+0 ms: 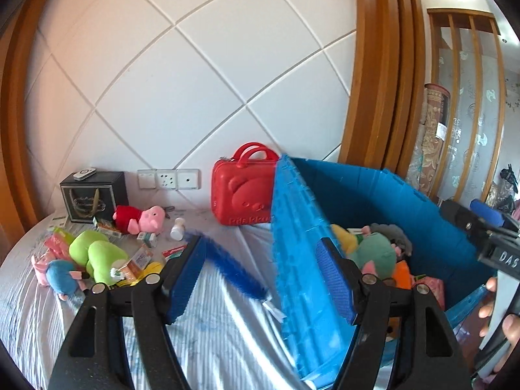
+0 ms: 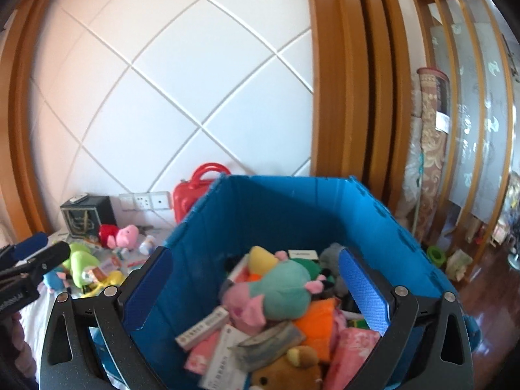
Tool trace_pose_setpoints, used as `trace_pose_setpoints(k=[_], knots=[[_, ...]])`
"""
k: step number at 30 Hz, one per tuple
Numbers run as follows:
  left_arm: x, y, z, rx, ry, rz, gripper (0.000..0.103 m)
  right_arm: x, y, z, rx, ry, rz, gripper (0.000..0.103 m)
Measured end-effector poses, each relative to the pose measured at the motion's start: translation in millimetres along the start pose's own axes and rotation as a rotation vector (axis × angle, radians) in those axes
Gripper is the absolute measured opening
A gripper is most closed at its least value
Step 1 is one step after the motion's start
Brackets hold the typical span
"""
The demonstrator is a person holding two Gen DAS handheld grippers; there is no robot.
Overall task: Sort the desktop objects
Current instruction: 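Move both tools back over the pile on the bed, then grasp the white medicine box with the left tool while the right tool grasps the black tape roll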
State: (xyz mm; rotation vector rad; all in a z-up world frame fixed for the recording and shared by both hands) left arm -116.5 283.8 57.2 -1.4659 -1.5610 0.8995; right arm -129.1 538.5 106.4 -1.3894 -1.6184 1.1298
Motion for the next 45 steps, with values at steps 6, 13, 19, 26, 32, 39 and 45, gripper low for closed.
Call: trace_pose_setpoints(k=[6, 13, 19, 26, 32, 39, 45], knots=[[-117.5, 22.9, 19.8, -0.079, -0.111, -0.022, 0.070, -104.1, -15.0, 16.3, -0.005, -0.081, -0.049, 0.103], [-232.9, 49.3, 60.6, -0.198, -0.227, -0.054, 0.070, -204.8, -10.6, 70.6, -0.077, -0.127, -0.085, 0.103], [-278.8, 65.0, 121.1, -0.300, -0.254, -0.042, 0.070, -239.0, 11.1, 143.4, -0.189, -0.130, -0.063, 0.103], [-269.2, 69.4, 224.6, -0.400, -0.206, -0.020, 0.070, -232.3, 56.7, 239.2, -0.349, -0.093, -0.004, 0.103], [-247.5, 75.3, 338.8, -0.504, -0.163, 0.007, 0.070, -219.3, 87.7, 307.6, -0.428, -0.070, 0.040, 0.103], [-237.9, 120.6, 418.3, -0.661, -0.175, 0.062, 0.069, -206.3, 122.9, 360.7, -0.513, -0.051, 0.087, 0.103], [-243.8, 137.5, 381.9, -0.585, -0.169, 0.151, 0.045, -220.3, 156.7, 396.8, -0.593, -0.093, 0.102, 0.103]])
Point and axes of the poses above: each gripper's, at about its wrist camera, not at the fingertips, and z roughly the way its jaws point, x to its right, y to its underside, the point moved 6 cm from there along z, roughly the way its jaws point, and after that the axes turned 6 degrees about -y, right-handed, at the moved point
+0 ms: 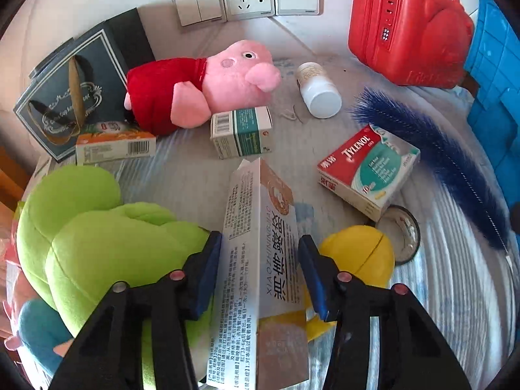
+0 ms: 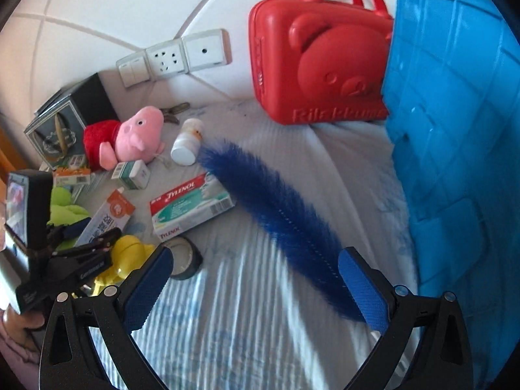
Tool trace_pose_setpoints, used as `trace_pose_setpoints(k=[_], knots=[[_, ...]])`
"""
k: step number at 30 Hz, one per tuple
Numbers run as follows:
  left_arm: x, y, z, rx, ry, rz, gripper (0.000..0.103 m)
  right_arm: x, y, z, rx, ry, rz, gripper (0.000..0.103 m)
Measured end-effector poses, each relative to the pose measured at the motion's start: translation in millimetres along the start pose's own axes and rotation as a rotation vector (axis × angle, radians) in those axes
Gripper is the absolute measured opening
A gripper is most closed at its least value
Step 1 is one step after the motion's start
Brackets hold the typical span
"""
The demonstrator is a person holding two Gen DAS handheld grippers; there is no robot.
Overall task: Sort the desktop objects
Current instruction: 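Grasp the white medicine box with the left tool while the right tool grasps the black tape roll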
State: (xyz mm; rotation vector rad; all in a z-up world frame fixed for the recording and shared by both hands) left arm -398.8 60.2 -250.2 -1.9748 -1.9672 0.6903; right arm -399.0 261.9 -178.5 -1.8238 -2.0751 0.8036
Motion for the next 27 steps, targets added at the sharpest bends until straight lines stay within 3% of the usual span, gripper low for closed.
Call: trace_pose_setpoints(k=[5, 6, 8, 9, 14, 17, 19, 20, 22, 24, 25, 27], knots=[[-2.1, 34.4, -27.0, -0.023, 0.109, -0.033, 0.045, -26.5, 21.0, 37.8, -0.065, -0.063, -0.048, 0.100], [-1.5, 40.6, -31.4, -0.030, 0.126, -0.044, 0.044, -31.7, 24.0, 43.6, -0.075, -0.064, -0.064, 0.096], [-2.4, 50.6, -25.9, -0.101, 0.172, -0.095, 0.039, -42.3, 31.1, 56.4, -0.107, -0.081, -0.095, 0.073], [-4.3, 51.6, -21.3, -0.102, 0.197, -0.145, 0.038, -46.2, 33.4, 61.4, -0.117, -0.087, -0.104, 0.072], [-8.8, 55.2, -19.4, -0.084, 0.179, -0.159, 0.038, -60.8, 30.4, 81.9, -0.135, -0.121, -0.120, 0.075], [-5.7, 47.2, -13.9, -0.077, 0.174, -0.147, 0.038, -62.5, 26.4, 93.3, -0.150, -0.087, -0.135, 0.078], [-6.7, 41.9, -8.0, -0.082, 0.165, -0.153, 0.037, -61.8, 25.7, 101.7, -0.181, -0.095, -0.129, 0.078], [-5.3, 40.7, -5.8, -0.080, 0.154, -0.150, 0.030, -62.2, 26.2, 105.9, -0.203, -0.100, -0.131, 0.081], [-3.1, 41.3, -5.9, -0.078, 0.142, -0.136, 0.029, -66.4, 32.7, 116.0, -0.258, -0.105, -0.156, 0.082], [-0.9, 44.0, -10.9, -0.074, 0.157, -0.139, 0.029, -71.9, 37.2, 116.9, -0.247, -0.048, -0.226, 0.068], [-0.3, 44.8, -14.1, -0.070, 0.158, -0.137, 0.029, -75.1, 38.4, 113.3, -0.227, -0.052, -0.238, 0.055], [-4.0, 47.5, -26.0, -0.050, 0.144, -0.131, 0.029, -75.3, 39.7, 106.0, -0.206, -0.056, -0.217, 0.055]])
Point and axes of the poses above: each gripper's, at about its wrist camera, not at the fingertips, and z roughly the way its jaws point, x to its right, y to its underside, the point moved 6 cm from there along z, roughly the way its jaws point, and after that the axes turned 6 degrees about -y, right-handed, at the moved point
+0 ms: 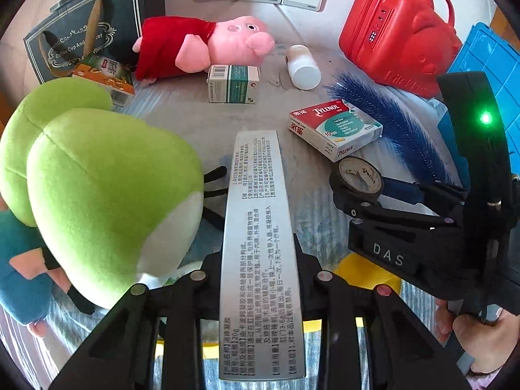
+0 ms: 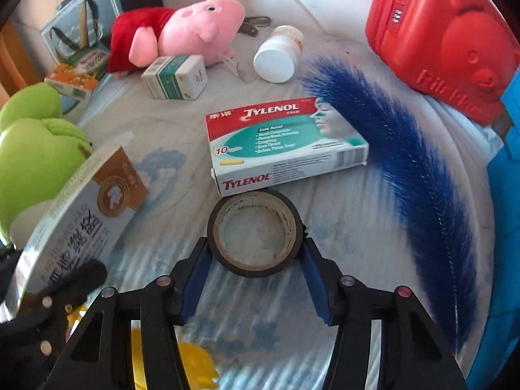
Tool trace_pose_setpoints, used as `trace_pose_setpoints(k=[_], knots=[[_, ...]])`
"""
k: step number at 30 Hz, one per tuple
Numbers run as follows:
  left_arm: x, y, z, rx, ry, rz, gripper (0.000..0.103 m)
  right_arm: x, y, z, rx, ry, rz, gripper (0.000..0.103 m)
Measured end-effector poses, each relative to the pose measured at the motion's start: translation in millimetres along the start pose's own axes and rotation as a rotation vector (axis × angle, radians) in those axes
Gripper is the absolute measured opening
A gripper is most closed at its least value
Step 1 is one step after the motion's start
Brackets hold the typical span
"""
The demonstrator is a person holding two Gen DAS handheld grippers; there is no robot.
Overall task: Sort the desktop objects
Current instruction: 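Grasp the white medicine box with the left tool while the right tool grasps the black tape roll, then carry the medicine box and tape roll into the blue crate and open both tools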
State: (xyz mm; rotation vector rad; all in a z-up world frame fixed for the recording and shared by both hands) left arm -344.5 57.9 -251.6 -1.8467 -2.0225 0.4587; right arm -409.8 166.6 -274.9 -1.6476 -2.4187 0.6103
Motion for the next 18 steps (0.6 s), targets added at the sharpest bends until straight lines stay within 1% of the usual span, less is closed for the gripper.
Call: trace_pose_setpoints(k=[3, 5, 7, 11, 18], knots=[[-2.3, 2.7, -23.5, 0.035, -0.014, -0.008, 0.029, -2.3, 5.2, -18.3, 0.036, -0.012, 0.005, 0.055], [-2.1, 4.1, -41.8, 0.064, -0.012, -0.018, 0.029, -6.3, 10.1, -38.4, 0.063, -0.023, 0.005, 0.055], [-3.1, 8.4, -61.8, 0.091, -0.025, -0.020, 0.029, -12.8, 10.3, -61.8, 0.100, -0.028, -0.006, 0.055], [1.1, 20.4, -114.1, 0.160, -0.021, -0.018, 0.029, -26.3, 21.6, -122.4, 0.188, -0.049, -0.019, 0.055], [21.2, 35.5, -208.1, 0.306, -0.012, 0.000, 0.029, -51.9, 34.0, -232.6, 0.360, -0.022, -0.064, 0.055]])
Point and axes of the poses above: each gripper's, at about its wrist camera, not at the fingertips, and z roughly the way its jaws point, x to its right, y to its underside, the point moved 6 cm from there along z, roughly the way its jaws point, and after that the axes turned 6 degrees about -y, right-handed, at the moved point
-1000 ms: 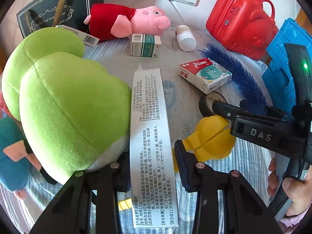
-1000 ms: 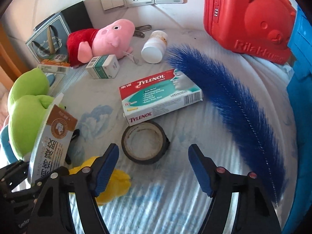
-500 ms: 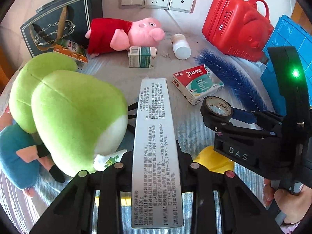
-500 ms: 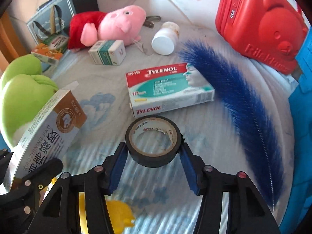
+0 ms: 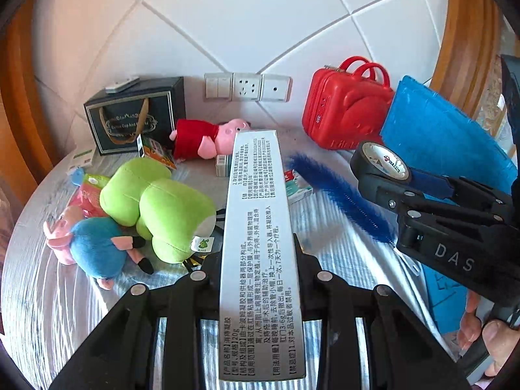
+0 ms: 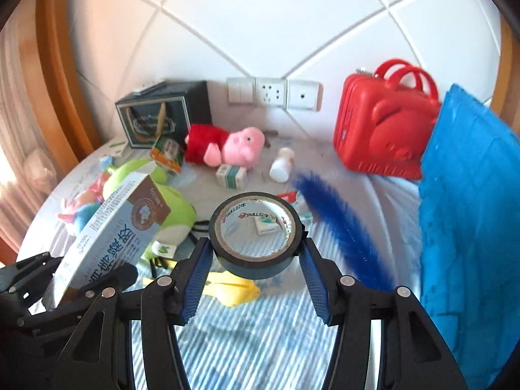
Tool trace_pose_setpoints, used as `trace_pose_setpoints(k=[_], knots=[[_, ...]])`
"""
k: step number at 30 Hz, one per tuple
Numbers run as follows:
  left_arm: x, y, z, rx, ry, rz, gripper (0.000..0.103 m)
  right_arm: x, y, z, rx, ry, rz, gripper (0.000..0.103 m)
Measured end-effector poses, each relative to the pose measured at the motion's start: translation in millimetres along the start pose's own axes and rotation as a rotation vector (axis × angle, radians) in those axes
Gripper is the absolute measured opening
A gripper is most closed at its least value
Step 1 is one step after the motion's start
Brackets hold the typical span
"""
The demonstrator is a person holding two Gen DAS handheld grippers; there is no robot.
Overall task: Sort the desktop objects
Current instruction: 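Carry the medicine box and tape roll into the blue crate and open both tools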
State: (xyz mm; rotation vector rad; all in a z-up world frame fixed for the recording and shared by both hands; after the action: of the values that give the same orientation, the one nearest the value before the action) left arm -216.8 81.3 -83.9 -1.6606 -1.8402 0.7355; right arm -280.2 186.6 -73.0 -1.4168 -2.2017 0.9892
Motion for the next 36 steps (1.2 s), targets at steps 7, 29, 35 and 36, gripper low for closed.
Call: trace_pose_setpoints(k=[7, 29, 35, 36], knots=[[46.2, -16.6, -81.9, 0.138, 0.033, 0.048, 0.029, -4.2, -3.3, -115.6, 0.157, 0.038, -0.030, 0.055], [352.6, -48.3, -169.1, 0.250, 0.216, 0.247, 0.029, 258.8, 46.7, -328.3, 0.295, 0.343, 0.082, 0.055], [412.5, -36.6, -150.8, 0.190, 0.185, 0.306, 0.029, 330.6, 75.6, -335.9, 0.243, 0.385, 0.121, 0.055], [418.2, -34.1, -145.9, 0.181, 0.173, 0.314, 0.029, 337.7, 80.8, -337.7, 0.235, 0.386, 0.128, 0.055]])
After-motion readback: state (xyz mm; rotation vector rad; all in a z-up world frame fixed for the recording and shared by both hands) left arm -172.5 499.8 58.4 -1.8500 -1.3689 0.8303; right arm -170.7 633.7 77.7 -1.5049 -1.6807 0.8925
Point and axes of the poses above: each gripper's, at about its wrist camera, not at the fingertips, and z roughly the way its jaws point, x to its right, y to its underside, the point moved 6 cm from there along z, roughly the way its jaws point, and after that the axes turned 6 degrees about -y, right-handed, at the moved point
